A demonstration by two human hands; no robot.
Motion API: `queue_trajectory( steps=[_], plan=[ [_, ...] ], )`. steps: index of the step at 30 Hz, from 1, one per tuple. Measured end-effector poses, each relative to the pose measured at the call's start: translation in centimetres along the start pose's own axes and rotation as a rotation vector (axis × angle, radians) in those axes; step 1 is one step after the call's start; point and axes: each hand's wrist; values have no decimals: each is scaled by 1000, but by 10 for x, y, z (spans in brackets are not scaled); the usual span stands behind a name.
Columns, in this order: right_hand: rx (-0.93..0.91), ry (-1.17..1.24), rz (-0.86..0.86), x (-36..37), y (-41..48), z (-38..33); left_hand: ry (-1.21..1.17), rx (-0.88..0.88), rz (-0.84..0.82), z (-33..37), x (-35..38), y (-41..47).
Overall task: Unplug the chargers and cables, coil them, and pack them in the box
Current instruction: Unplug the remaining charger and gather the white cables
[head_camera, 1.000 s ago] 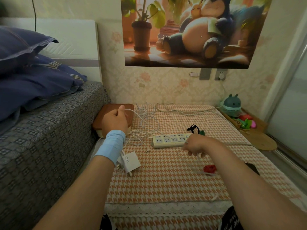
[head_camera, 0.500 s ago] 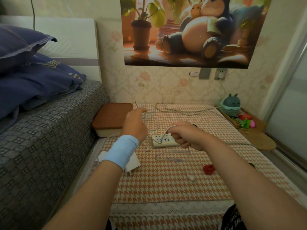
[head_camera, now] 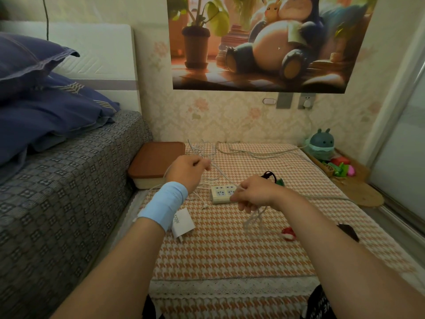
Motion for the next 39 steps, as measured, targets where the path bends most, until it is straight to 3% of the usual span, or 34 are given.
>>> queue_trajectory(
  steps=[4, 9, 12, 15, 17, 19, 21, 23, 28, 34, 37, 39],
  plan=[
    [63, -174, -93, -3, -1, 11, -151, -85, 356, 1, -12, 6],
    [-3, -128, -113, -9, -5, 9, -103, -213, 540, -11, -19, 9],
    [-52, -11, -131, -6, -5, 6, 196, -248, 382, -22, -19, 9],
    [-118, 114, -162, -7, -6, -1, 536, -73, 242, -22, -6, 2],
    [-147, 164, -181, -7, -7, -7, 468, 212, 205, -10, 7, -2],
    [-150, 214, -171, -6, -8, -10, 280, 396, 30, 9, 20, -8],
    [-129, 257, -155, -6, -9, -10, 147, 373, -230, 18, 28, -15],
    [-100, 253, -127, -8, -10, -9, 128, 316, -308, 17, 29, -15],
    [-51, 389, -55, -20, -10, 2, 341, 172, -194, 4, 6, -1],
    [-59, 158, -89, -20, -8, 12, 322, 14, 210, -7, -11, 8],
    [88, -72, -101, -13, -6, 14, 223, -9, 416, 0, -4, 6],
    [207, -271, -196, -12, -10, 22, 59, -86, 590, 0, -13, 9]
  ],
)
Point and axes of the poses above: each hand's wrist, its own y-axis towards the middle knuckle, its own x-axis out of the palm, z = x × y, and after that the axes turned 8 degrees about -y, right-handed
